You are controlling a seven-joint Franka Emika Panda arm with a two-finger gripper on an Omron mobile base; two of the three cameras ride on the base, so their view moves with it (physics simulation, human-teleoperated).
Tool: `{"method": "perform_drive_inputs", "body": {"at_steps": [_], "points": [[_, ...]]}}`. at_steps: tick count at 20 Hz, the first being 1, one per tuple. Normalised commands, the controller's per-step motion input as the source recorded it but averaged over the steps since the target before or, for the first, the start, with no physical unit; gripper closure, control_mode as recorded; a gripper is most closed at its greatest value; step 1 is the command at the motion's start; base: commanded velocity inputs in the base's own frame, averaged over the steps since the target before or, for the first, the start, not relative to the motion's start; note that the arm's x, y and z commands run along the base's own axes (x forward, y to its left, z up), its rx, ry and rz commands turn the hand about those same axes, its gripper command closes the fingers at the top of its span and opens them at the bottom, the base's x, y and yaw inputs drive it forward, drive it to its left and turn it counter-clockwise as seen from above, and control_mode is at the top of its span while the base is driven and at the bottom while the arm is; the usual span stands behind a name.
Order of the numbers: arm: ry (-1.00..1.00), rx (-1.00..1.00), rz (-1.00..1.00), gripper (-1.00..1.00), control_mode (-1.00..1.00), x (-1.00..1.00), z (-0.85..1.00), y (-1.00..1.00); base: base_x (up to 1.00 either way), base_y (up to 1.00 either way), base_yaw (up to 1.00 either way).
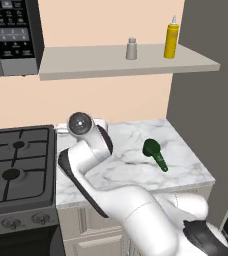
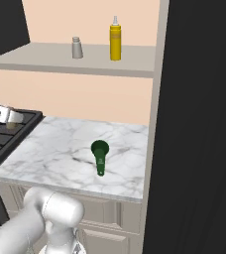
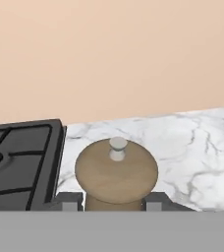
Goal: There are various items on the counter. Only move the condiments/shakers into the cabinet.
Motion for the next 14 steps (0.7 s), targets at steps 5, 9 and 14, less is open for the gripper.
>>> {"method": "perform_drive_inputs", "body": {"at_steps": [5,9,14], "points": [[0.00,0.00,0.12,1.00,-1.00,-0.21,1.00,-0.10,0.00,0.00,0.00],[0.00,0.00,0.12,1.00,-1.00,-0.18,1.00,-0.02,0.00,0.00,0.00],[0.00,-0.04,0.11,1.00,-1.00,-0.11,1.00,-0.08,0.00,0.00,0.00]]}}
